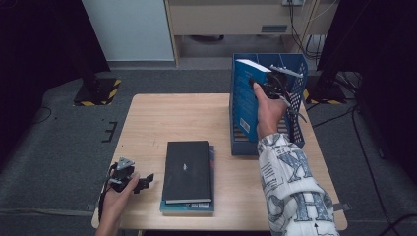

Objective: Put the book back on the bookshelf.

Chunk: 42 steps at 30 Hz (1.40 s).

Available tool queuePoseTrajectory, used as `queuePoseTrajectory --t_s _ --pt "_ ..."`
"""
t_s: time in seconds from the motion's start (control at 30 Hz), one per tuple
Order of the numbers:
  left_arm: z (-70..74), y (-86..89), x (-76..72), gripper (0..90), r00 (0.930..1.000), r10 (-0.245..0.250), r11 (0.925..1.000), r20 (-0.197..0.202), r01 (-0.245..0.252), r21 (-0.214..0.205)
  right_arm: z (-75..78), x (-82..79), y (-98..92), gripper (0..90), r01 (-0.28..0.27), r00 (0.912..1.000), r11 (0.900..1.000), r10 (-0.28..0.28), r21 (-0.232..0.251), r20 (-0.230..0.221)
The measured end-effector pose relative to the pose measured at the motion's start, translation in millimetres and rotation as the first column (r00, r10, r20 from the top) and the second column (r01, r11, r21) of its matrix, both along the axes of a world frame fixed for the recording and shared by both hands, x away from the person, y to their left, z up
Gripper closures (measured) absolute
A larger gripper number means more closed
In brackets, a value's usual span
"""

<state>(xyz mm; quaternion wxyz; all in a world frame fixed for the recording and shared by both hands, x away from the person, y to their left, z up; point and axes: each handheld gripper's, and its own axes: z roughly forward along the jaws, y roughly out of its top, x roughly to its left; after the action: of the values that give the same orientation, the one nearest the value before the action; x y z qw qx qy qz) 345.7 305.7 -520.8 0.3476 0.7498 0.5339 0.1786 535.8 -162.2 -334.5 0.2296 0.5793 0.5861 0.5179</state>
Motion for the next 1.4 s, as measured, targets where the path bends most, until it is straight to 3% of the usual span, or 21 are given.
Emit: queuePoseTrajectory --t_s 0.5,0.87,1.4 --pt "0.2 0.2 0.0 9.1 1.0000 -0.001 1.0000 0.002 0.001 0.002 -7.1 0.9 3.2 60.1 0.020 0.9998 0.9998 -0.020 -0.005 0.004" --pt "0.2 -0.5 0.1 9.2 1.0000 -0.006 0.9999 0.000 0.006 0.010 -7.8 1.1 6.0 60.1 0.045 0.9973 0.9989 -0.044 -0.012 0.059" --pt "0.4 -0.9 0.4 9.2 0.9999 -0.011 0.9999 0.002 0.011 0.012 -32.0 2.5 11.9 60.0 0.039 0.9990 0.9988 -0.039 -0.028 0.022"
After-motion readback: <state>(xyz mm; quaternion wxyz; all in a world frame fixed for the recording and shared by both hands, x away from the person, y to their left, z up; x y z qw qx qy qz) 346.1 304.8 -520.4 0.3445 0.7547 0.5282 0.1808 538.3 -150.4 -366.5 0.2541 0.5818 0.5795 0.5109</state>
